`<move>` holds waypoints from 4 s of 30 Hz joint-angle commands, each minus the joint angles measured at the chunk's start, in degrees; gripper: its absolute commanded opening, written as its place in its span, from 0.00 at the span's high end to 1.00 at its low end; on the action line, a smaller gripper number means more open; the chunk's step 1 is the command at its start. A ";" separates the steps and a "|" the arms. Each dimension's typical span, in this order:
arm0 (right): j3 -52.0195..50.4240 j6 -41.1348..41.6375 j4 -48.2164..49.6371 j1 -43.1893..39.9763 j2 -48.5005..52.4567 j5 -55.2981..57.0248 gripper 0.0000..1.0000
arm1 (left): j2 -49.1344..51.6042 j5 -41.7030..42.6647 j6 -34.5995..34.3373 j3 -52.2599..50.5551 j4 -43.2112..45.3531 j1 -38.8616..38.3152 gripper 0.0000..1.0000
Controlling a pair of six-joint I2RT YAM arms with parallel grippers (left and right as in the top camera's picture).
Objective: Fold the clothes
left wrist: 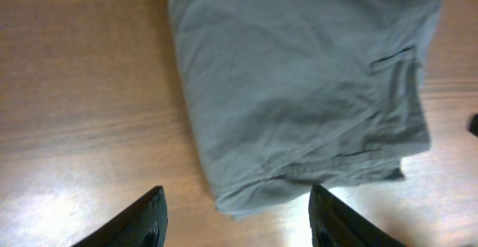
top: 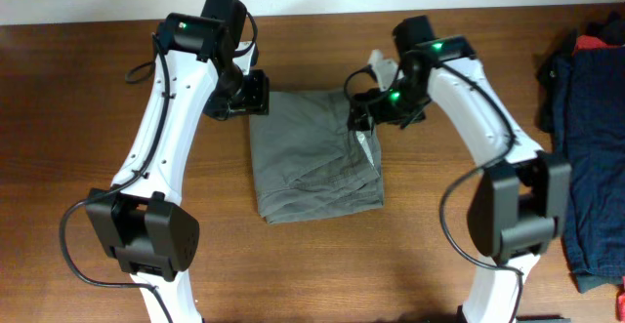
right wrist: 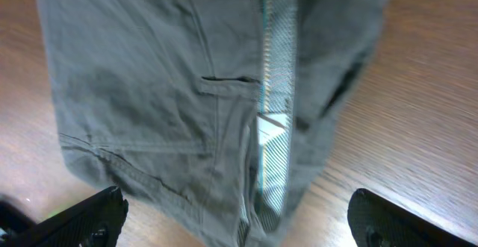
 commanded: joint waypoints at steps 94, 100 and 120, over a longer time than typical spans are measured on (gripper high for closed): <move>5.09 19.52 -4.85 3.82 -3.21 19.91 0.96 | 0.39 -6.86 -0.68 -4.24 1.31 0.15 0.38; 5.11 20.15 -6.19 3.82 -5.03 21.27 0.96 | 0.39 -6.86 -0.68 -4.24 1.62 0.15 0.39; 8.57 33.81 -17.70 3.82 -11.96 35.45 0.96 | 0.39 -6.84 -0.68 -4.24 2.34 0.15 0.38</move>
